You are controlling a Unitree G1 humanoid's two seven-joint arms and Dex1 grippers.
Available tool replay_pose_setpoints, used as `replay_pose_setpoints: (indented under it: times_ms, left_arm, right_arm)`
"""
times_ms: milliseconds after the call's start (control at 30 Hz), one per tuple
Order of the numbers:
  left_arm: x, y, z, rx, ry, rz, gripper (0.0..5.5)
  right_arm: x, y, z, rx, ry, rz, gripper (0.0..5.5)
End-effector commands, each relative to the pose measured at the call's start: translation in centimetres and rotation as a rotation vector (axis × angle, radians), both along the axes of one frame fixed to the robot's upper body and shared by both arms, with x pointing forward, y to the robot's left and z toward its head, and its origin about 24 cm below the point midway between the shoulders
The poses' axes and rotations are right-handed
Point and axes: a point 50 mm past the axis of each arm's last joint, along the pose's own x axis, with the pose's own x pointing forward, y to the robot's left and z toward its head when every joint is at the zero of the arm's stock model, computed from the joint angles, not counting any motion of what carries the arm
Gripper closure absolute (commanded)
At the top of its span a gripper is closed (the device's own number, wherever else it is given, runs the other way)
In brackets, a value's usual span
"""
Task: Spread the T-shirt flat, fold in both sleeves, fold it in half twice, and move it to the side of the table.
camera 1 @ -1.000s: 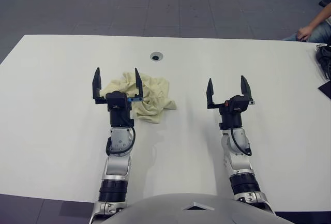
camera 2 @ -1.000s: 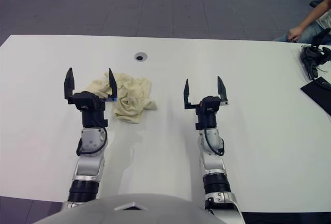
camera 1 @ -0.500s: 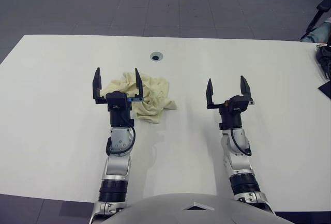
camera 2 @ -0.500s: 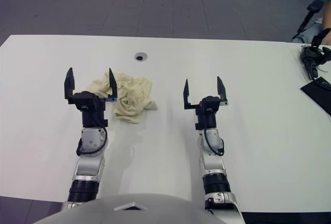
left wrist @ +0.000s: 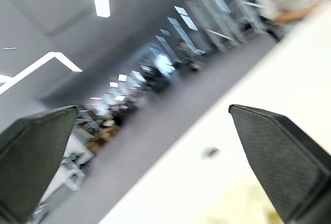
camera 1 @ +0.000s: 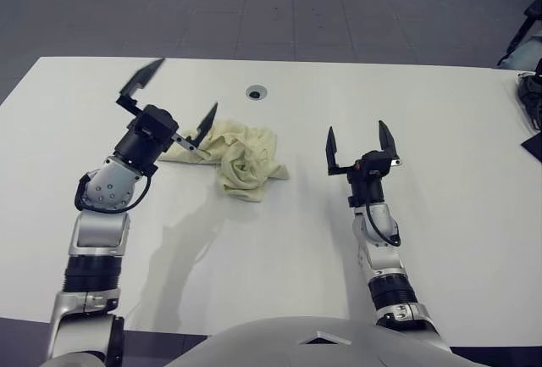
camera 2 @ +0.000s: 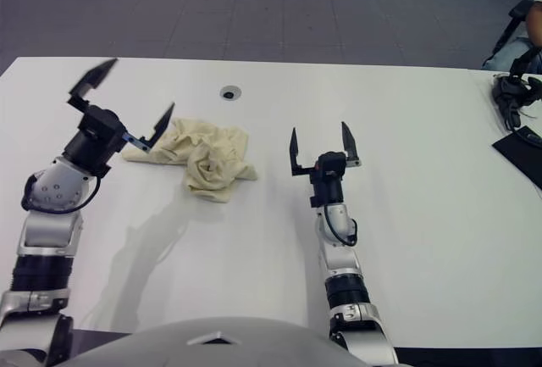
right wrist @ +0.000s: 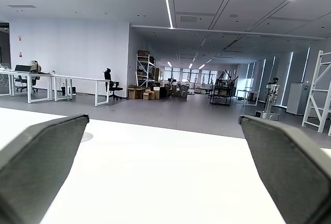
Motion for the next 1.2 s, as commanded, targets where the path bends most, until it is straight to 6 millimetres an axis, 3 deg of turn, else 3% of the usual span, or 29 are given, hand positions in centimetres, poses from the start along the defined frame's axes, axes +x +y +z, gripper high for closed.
replay_pose_setpoints:
  times_ms: [33,167,333,400,633,1200]
  left_arm:
    - [3.8,2.0,-1.7,0.354,0.266,-0.074,0.12]
    - [5.0,1.8,-3.3,0.460,0.375,-0.139,0.12]
    - [6.0,0.7,-4.2,0.480,0.357,-0.159,0.12]
    - [6.1,0.7,-4.4,0.485,0.366,-0.169,0.39]
    - [5.6,2.0,-4.3,0.497,0.394,-0.175,1.71]
    - [3.8,2.7,-5.9,0.506,0.504,-0.238,4.83]
  right_arm:
    - [0.9,0.3,0.2,0.002,-0.009,-0.016,0.10]
    - [1.4,0.5,0.1,-0.004,-0.010,-0.017,0.10]
    - [1.6,0.7,0.0,-0.006,-0.014,-0.017,0.10]
    - [1.6,0.8,0.0,-0.007,-0.015,-0.014,0.10]
    - [1.3,0.8,0.0,-0.003,-0.022,-0.018,0.10]
    - [1.2,0.8,0.2,-0.009,-0.031,-0.023,0.10]
